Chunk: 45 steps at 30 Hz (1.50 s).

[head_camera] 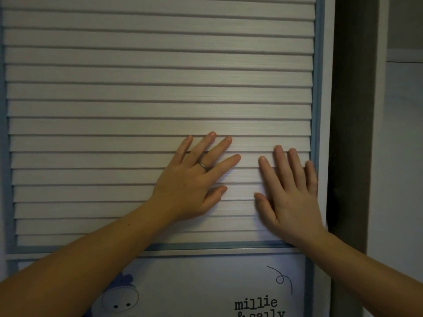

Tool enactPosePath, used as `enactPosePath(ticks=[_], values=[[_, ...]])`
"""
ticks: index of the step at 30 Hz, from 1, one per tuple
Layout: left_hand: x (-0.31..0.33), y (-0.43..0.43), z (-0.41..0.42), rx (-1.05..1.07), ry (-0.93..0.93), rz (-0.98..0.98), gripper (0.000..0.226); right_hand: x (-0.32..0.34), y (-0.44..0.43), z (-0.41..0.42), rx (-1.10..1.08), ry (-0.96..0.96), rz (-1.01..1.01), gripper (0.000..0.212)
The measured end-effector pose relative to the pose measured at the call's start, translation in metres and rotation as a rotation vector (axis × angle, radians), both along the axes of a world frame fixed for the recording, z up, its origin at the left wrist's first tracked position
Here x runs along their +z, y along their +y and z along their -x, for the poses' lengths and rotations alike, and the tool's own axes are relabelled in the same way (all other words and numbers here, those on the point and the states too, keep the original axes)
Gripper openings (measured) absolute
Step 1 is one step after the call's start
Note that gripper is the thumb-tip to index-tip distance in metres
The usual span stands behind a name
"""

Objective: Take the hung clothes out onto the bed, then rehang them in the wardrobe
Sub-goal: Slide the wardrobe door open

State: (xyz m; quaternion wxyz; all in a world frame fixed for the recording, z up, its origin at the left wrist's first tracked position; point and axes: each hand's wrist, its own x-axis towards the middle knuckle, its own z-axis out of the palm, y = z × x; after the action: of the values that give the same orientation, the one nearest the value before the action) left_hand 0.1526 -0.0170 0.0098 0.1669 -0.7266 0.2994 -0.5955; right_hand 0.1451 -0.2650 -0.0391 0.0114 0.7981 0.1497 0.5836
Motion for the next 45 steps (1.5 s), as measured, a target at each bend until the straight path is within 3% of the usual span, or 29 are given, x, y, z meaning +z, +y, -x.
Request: enactPosePath(ticks=[15, 29, 39, 45], values=[[-0.002, 0.097, 0.01, 0.068, -0.02, 0.028, 0.06, 0.001, 0.094, 0.009, 0.059, 0.023, 0.049, 0.071], [-0.015, 0.196, 0.017, 0.136, -0.017, 0.152, 0.056, 0.011, 0.172, 0.015, 0.12, 0.029, 0.259, 0.074], [-0.036, 0.251, 0.02, 0.08, 0.005, 0.405, 0.056, 0.022, 0.211, -0.001, 0.294, -0.086, 0.59, 0.062], [-0.053, 0.276, 0.018, 0.104, 0.036, 0.614, 0.061, 0.015, 0.252, -0.011, 0.515, -0.248, 0.504, 0.052]])
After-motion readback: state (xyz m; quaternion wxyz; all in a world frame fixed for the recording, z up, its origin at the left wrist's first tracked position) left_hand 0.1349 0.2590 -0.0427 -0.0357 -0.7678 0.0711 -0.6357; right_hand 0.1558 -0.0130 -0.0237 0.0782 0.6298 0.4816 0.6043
